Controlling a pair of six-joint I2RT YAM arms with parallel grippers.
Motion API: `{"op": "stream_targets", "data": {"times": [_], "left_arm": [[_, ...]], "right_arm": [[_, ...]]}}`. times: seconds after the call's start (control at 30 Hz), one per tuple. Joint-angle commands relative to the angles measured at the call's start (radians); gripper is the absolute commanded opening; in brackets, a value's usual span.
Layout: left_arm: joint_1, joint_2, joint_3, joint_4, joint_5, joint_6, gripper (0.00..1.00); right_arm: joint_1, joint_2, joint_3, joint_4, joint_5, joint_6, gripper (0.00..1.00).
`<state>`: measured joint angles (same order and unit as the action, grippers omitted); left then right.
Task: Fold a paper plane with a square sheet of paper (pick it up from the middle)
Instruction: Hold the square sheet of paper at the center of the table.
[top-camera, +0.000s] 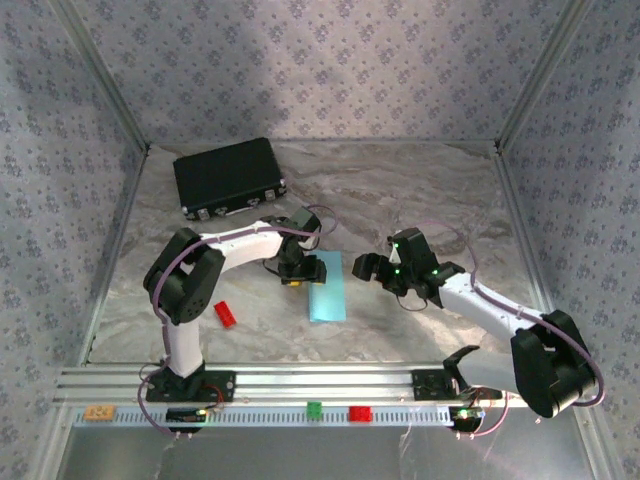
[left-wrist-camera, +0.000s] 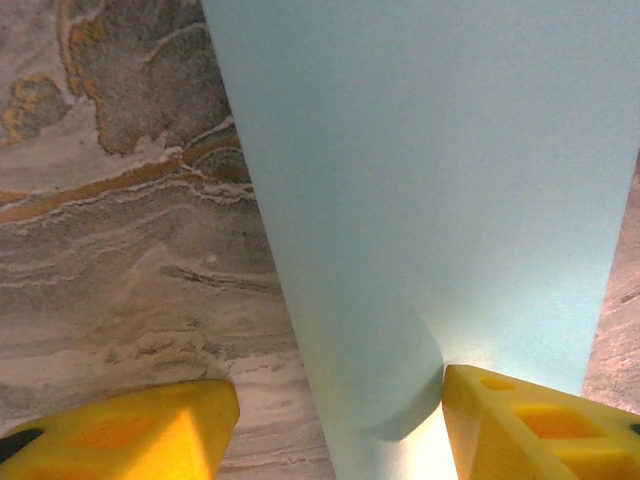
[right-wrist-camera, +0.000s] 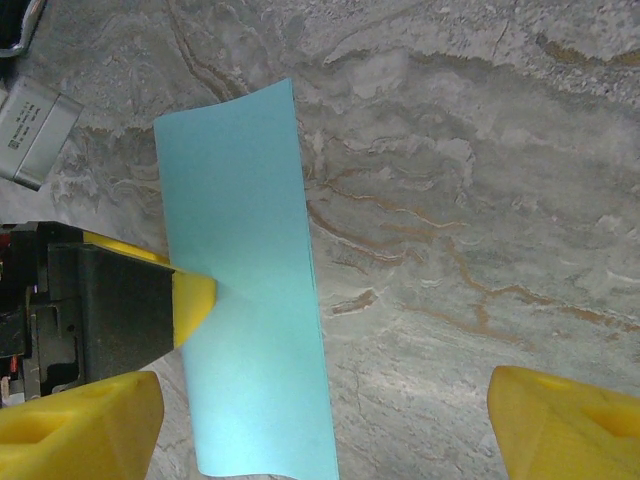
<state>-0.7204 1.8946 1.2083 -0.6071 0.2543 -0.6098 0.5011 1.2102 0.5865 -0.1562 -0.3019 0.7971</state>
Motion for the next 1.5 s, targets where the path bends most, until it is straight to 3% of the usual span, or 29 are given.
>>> {"op": "stream_targets", "data": {"times": [0.0, 0.6, 0.77, 0.93, 1.17, 1.27, 1.47], "left_arm": [[-0.015, 0.114, -0.038, 0.085, -0.008, 0.038, 0.60], [-0.014, 0.130, -0.036, 0.090, -0.005, 0.030, 0.60], [-0.013, 0.130, -0.039, 0.092, -0.007, 0.028, 0.59], [-0.014, 0.130, -0.042, 0.092, -0.006, 0.030, 0.60], [-0.014, 0.133, -0.039, 0.094, -0.004, 0.030, 0.59], [-0.015, 0.134, -0.039, 0.094, -0.004, 0.031, 0.60], [-0.014, 0.136, -0.041, 0.092, -0.004, 0.036, 0.59]], "right_arm": [[0.008, 0.012, 0.030, -0.022, 0.010, 0.003, 0.86], [0.017, 0.043, 0.030, 0.006, -0.009, 0.006, 0.81], [0.023, 0.065, 0.033, 0.026, -0.022, 0.009, 0.65], [0.033, 0.119, 0.049, 0.057, -0.045, 0.016, 0.36], [0.071, 0.230, 0.099, 0.103, -0.051, 0.034, 0.08], [0.086, 0.286, 0.125, 0.120, -0.053, 0.042, 0.01], [0.122, 0.391, 0.178, 0.166, -0.063, 0.054, 0.00]]}}
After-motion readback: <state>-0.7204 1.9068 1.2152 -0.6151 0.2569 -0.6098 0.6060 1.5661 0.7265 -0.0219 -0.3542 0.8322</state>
